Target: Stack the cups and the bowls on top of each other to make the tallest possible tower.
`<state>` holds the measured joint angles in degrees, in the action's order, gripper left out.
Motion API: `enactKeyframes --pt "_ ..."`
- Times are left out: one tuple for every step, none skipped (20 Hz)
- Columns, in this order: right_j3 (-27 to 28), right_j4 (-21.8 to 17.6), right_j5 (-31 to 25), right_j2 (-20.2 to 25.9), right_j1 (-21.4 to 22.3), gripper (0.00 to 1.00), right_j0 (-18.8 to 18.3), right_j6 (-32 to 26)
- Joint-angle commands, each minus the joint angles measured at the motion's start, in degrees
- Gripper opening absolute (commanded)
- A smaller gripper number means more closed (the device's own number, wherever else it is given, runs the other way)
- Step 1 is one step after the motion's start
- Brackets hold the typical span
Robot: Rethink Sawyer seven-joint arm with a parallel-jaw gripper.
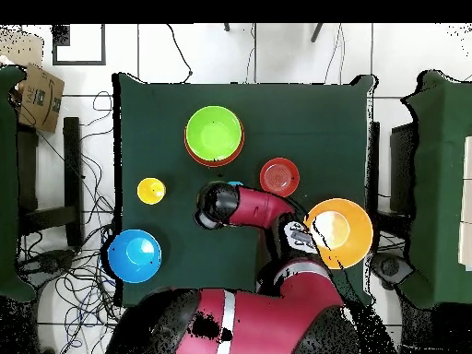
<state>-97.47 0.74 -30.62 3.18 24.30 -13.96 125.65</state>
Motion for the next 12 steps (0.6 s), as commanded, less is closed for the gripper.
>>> enactKeyframes --pt "2.82 -5.0 -10.13 -1.75 8.53 1.0 -0.58 -3.52" --pt "4.21 -6.4 -10.76 -2.82 9.77 1.0 -0.35 -4.7" --pt "4.92 -7.18 -11.28 -3.04 10.31 1.0 -0.48 -5.44" --pt "6.25 -8.52 -12.33 -3.51 10.94 1.0 -0.63 -6.76" --pt "7.05 -9.55 -12.98 -3.54 11.28 1.0 -0.99 -7.71" --pt "7.85 -10.58 -13.62 -3.56 11.62 1.0 -1.35 -8.67" --pt "8.24 -11.26 -14.14 -3.35 11.85 1.0 -1.75 -9.22" --pt "8.59 -12.08 -14.62 -3.39 12.22 1.0 -2.06 -9.73" --pt "8.94 -12.9 -15.09 -3.43 12.58 1.0 -2.38 -10.25" --pt "9.47 -13.89 -15.17 -3.35 12.84 1.0 -2.86 -10.89" --pt "9.57 -14.57 -15.45 -3.07 13.13 1.0 -3.24 -10.97" --pt "10.15 -15.63 -15.04 -3.16 13.21 1.0 -3.39 -11.14"
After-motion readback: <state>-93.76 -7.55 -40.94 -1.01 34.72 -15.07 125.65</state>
